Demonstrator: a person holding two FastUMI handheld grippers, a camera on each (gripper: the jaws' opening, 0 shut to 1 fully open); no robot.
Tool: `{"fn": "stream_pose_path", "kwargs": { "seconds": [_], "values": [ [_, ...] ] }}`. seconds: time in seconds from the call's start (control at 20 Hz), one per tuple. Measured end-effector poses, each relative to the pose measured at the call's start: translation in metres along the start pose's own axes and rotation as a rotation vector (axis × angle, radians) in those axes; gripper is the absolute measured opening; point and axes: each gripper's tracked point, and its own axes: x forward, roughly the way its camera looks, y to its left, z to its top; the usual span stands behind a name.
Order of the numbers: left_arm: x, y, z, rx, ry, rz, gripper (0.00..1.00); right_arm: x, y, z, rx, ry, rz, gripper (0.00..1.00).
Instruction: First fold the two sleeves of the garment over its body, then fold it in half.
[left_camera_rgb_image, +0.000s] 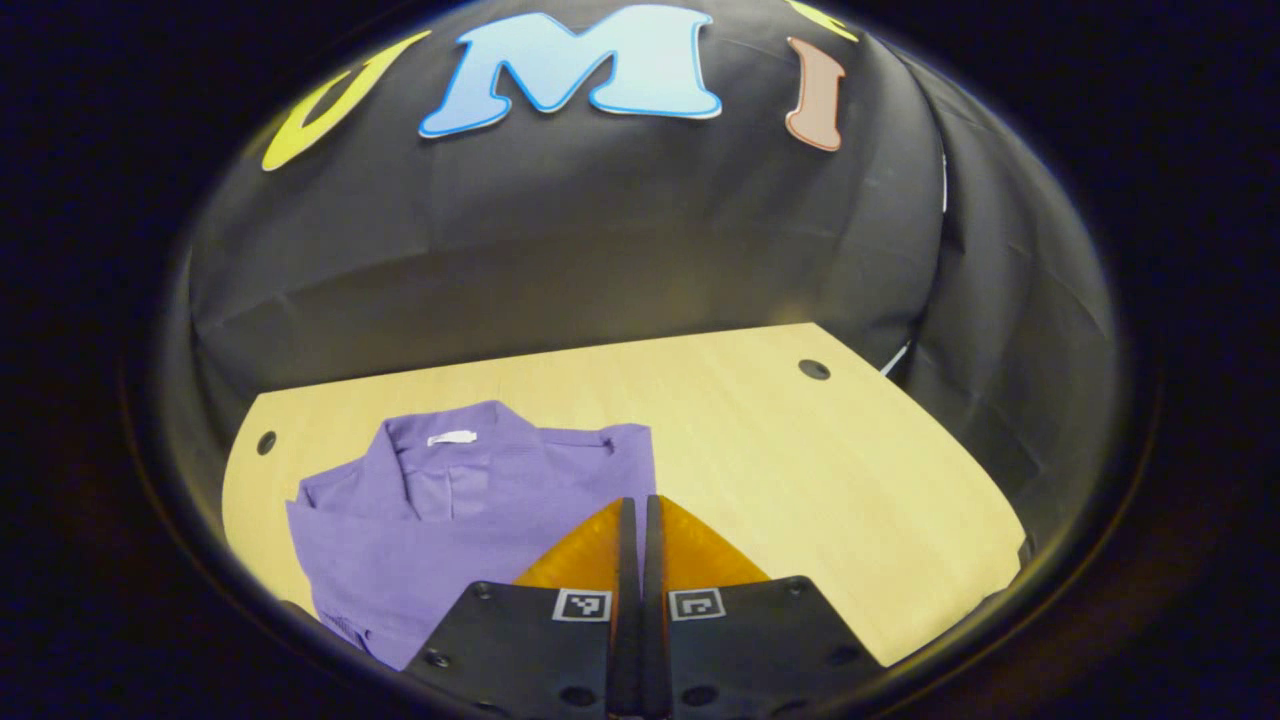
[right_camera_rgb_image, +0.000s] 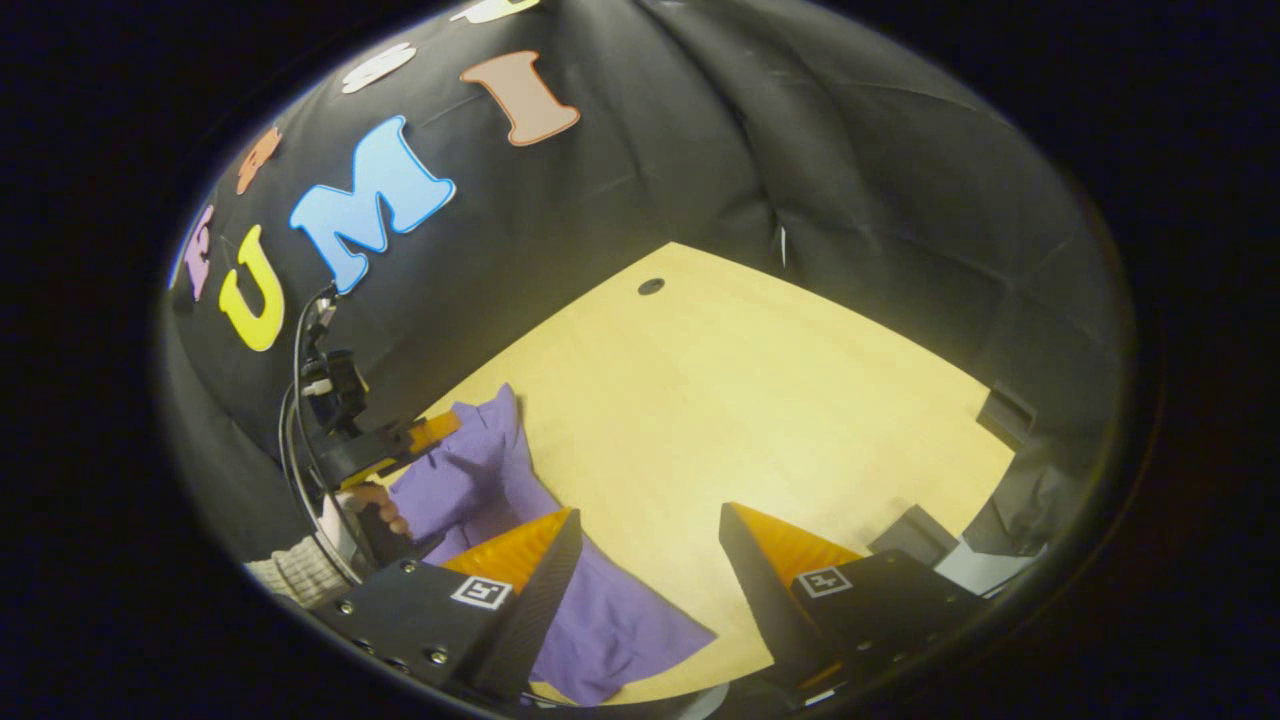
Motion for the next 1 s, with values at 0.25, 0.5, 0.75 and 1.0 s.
{"fn": "stream_pose_path", "kwargs": {
  "seconds": [0.25, 0.5, 0.75, 1.0],
  "values": [
    [-0.001, -0.013, -0.006, -0.023, 0.013, -0.057, 0.07, 0.009, 0.007, -0.001, -0.028, 0.023, 0.024, 0.88],
    [-0.027, 0.028, -0.032, -0.014, 0.037, -0.018, 0.93, 0.023, 0.023, -0.009, -0.065, 0.061, 0.066, 0.88],
    [-0.074, 0.087, -0.063, -0.008, 0.058, 0.053, 0.94, 0.031, 0.045, -0.029, -0.139, 0.126, 0.120, 0.88],
    [-0.130, 0.132, -0.092, -0.055, 0.065, 0.134, 0.93, 0.037, 0.061, -0.055, -0.202, 0.202, 0.164, 0.88]
  ]
}}
